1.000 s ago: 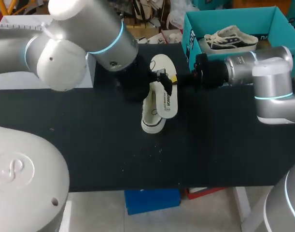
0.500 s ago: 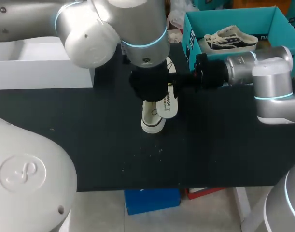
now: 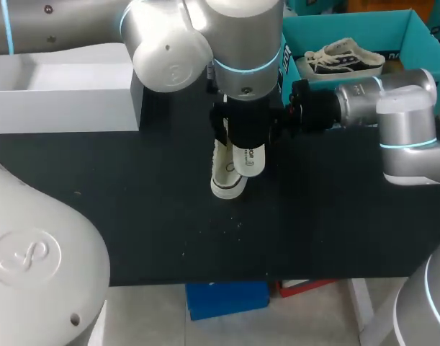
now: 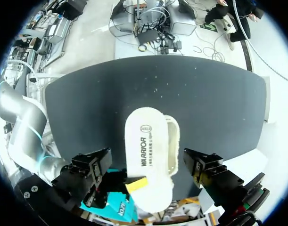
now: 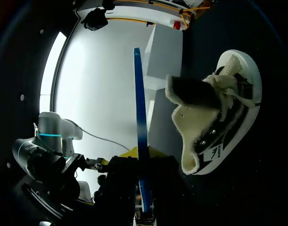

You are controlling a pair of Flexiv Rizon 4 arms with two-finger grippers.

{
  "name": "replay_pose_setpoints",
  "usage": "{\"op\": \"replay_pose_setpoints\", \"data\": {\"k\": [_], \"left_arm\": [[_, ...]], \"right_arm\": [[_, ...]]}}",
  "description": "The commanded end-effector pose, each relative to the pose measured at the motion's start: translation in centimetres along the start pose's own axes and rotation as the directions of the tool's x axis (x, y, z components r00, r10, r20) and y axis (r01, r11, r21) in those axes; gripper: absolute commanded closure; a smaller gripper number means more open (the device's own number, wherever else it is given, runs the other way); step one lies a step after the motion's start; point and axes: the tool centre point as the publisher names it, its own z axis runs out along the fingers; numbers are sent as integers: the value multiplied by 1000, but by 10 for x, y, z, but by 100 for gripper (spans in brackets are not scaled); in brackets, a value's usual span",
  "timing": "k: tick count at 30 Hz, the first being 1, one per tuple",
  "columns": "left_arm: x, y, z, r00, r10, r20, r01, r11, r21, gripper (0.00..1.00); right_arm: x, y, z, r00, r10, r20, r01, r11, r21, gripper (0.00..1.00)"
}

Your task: Take the shoe out of the shoebox, open the shoe tongue, remove and reinsert the insole, then place the shoe into the shoebox

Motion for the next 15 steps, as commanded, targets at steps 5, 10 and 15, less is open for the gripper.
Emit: {"op": "replay_pose_setpoints", "data": {"k": [5, 10, 15], "left_arm": [[2, 23, 1, 1000, 12, 6, -12, 1000, -13, 0], [7, 42, -3, 1000, 12, 5, -12, 999, -30, 0], [11, 61, -3, 1000, 6, 6, -6, 999, -34, 0]], "right_arm": [[0, 1, 1, 1000, 1, 3, -1, 1000, 1, 100], [0, 1, 1, 1000, 1, 3, -1, 1000, 1, 100], [0, 1, 1, 1000, 1, 3, -1, 1000, 1, 100]]}}
